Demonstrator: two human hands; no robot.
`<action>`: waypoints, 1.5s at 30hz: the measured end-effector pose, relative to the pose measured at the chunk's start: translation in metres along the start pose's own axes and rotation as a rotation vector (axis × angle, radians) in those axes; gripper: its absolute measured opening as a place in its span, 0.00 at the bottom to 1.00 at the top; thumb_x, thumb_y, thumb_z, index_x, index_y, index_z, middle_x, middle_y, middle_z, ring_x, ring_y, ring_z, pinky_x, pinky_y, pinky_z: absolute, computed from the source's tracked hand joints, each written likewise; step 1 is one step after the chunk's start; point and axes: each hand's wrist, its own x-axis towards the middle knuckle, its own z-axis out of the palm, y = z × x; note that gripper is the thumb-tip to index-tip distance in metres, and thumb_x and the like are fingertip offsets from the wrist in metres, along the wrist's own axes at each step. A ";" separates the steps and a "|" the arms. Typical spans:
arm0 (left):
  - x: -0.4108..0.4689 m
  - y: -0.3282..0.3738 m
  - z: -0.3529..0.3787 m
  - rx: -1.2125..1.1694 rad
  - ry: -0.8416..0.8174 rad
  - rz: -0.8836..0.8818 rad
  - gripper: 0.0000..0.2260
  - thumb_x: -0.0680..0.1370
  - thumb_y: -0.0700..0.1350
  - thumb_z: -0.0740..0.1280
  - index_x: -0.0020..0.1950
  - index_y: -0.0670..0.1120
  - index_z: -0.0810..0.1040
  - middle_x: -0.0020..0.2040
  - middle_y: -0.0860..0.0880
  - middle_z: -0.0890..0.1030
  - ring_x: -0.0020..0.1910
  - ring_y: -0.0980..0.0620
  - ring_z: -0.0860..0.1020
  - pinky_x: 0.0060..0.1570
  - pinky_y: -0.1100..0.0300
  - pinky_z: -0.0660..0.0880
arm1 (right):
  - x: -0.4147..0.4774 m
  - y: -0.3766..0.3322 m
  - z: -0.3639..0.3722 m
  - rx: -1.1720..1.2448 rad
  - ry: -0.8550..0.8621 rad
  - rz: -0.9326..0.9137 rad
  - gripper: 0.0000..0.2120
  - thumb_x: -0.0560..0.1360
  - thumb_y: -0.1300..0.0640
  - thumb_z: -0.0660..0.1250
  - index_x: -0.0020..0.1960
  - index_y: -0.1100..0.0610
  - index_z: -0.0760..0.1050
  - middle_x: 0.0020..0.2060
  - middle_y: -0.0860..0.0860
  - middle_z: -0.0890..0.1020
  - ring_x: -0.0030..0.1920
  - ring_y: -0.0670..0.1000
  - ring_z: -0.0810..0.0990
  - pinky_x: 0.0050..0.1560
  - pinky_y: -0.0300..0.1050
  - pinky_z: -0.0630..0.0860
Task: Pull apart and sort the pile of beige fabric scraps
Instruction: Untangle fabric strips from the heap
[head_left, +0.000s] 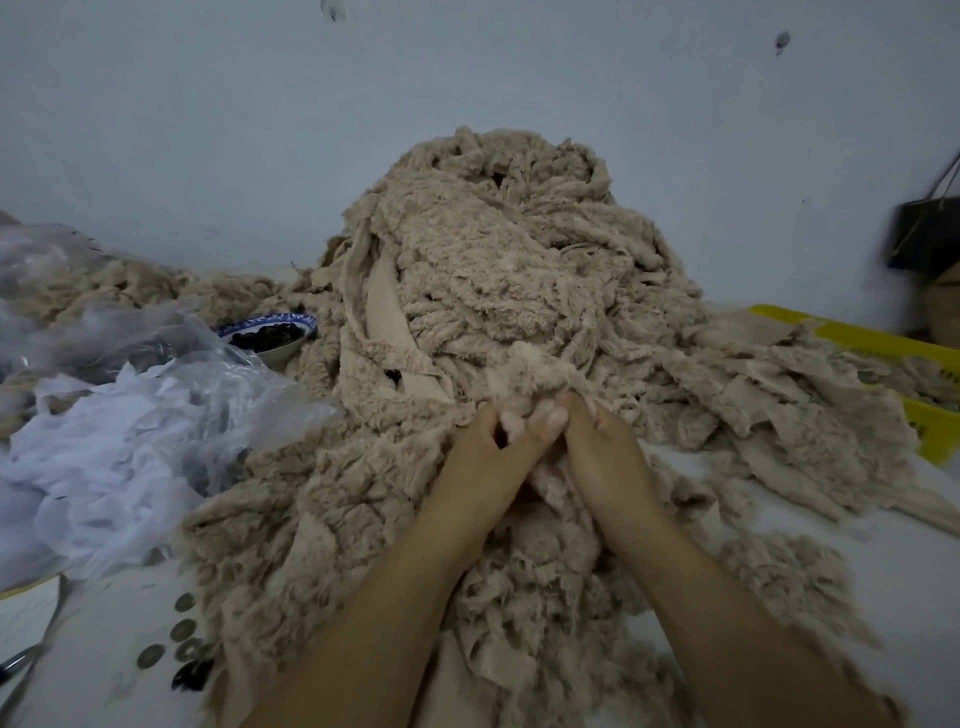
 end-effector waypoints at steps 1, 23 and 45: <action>0.001 -0.001 -0.001 -0.017 0.048 -0.005 0.19 0.71 0.63 0.73 0.54 0.52 0.81 0.48 0.55 0.86 0.49 0.57 0.84 0.50 0.61 0.78 | -0.001 0.002 0.001 0.016 -0.049 0.020 0.20 0.82 0.42 0.57 0.40 0.45 0.83 0.39 0.43 0.86 0.41 0.42 0.84 0.46 0.43 0.77; -0.002 -0.003 0.002 0.098 -0.050 0.006 0.04 0.79 0.53 0.69 0.47 0.56 0.82 0.44 0.56 0.86 0.43 0.59 0.84 0.44 0.62 0.78 | 0.008 0.003 -0.005 0.269 0.082 0.049 0.26 0.76 0.31 0.56 0.53 0.49 0.82 0.44 0.45 0.87 0.47 0.45 0.86 0.46 0.40 0.82; -0.004 0.001 -0.002 -0.055 -0.104 0.007 0.15 0.77 0.60 0.68 0.55 0.52 0.83 0.51 0.48 0.86 0.52 0.50 0.84 0.53 0.56 0.80 | 0.007 0.001 -0.003 0.127 -0.008 0.040 0.13 0.79 0.40 0.63 0.45 0.47 0.79 0.42 0.44 0.86 0.44 0.44 0.85 0.50 0.48 0.80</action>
